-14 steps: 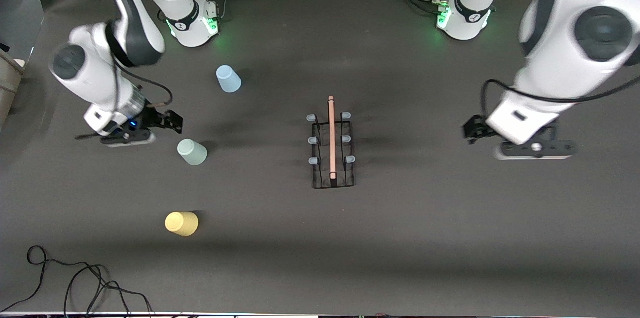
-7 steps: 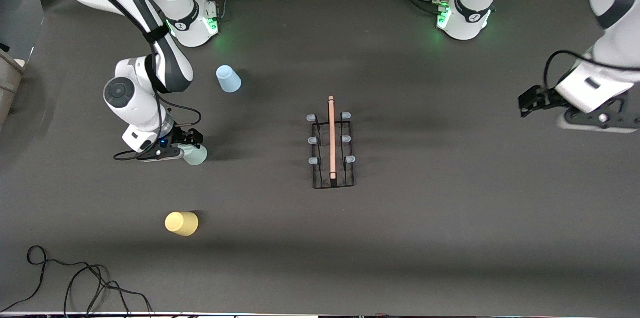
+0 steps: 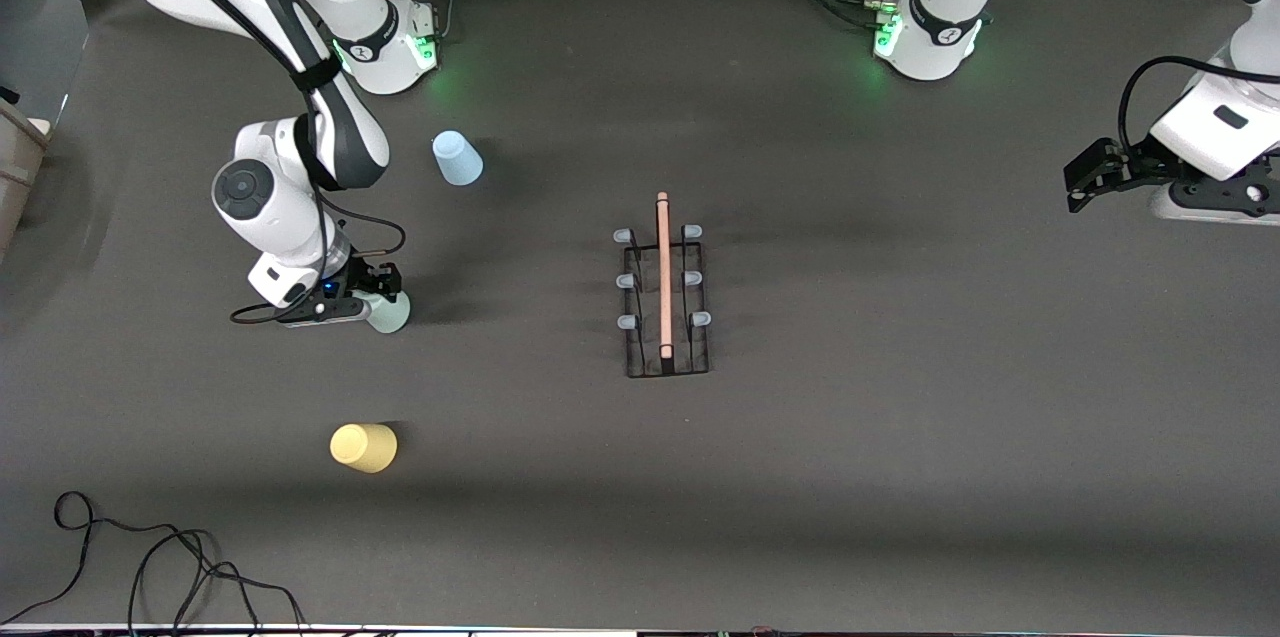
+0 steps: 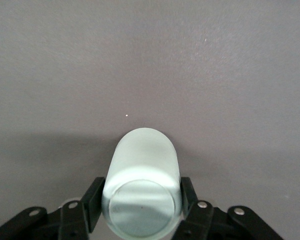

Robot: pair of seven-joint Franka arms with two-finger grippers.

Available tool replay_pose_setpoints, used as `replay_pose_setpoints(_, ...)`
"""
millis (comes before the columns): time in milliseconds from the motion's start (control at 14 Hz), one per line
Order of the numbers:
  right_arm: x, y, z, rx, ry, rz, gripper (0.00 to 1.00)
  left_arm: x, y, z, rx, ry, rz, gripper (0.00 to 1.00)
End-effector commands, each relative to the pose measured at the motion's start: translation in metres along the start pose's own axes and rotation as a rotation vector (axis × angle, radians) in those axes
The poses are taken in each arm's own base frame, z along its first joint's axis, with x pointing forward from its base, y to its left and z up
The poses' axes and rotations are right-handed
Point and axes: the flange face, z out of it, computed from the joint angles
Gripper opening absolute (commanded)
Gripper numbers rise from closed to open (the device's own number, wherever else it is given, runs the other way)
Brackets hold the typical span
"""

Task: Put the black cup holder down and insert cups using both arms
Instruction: 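Grasp the pale green cup with the right gripper and lift it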

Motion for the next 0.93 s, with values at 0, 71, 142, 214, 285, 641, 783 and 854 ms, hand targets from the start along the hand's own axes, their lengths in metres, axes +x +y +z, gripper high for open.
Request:
replay_pose_setpoints(0,0.001,0.003,-0.102,0.029,-0.003,0.015,0.16,-0.009,-0.004,-0.006,-0.017,-0.003,0.017,1.0)
replay_pose_setpoints(71,0.006,0.005,-0.14,0.034,-0.034,0.016,0.16,-0.009,-0.004,-0.005,-0.017,-0.005,0.018,1.0)
replay_pose_setpoints(142,0.011,0.007,-0.176,0.034,-0.072,0.022,0.14,-0.009,-0.004,-0.004,-0.017,-0.006,0.015,1.0)
replay_pose_setpoints(214,0.014,0.008,-0.21,0.028,-0.125,0.044,0.12,-0.009,-0.004,-0.004,-0.017,-0.008,0.015,1.0)
replay_pose_setpoints(285,0.017,0.007,-0.245,0.022,-0.154,0.076,0.05,-0.009,-0.004,-0.003,-0.018,-0.011,0.015,1.0)
replay_pose_setpoints(641,0.003,-0.11,-0.302,-0.013,-0.163,0.329,0.0,-0.009,-0.004,0.0,-0.018,-0.019,0.017,1.0)
replay_pose_setpoints(783,-0.005,-0.178,-0.303,0.014,-0.161,0.484,0.0,-0.008,-0.003,0.005,-0.019,-0.026,0.017,1.0)
replay_pose_setpoints(854,-0.007,-0.21,-0.302,0.04,-0.162,0.562,0.0,-0.008,-0.003,0.005,-0.019,-0.026,0.017,1.0)
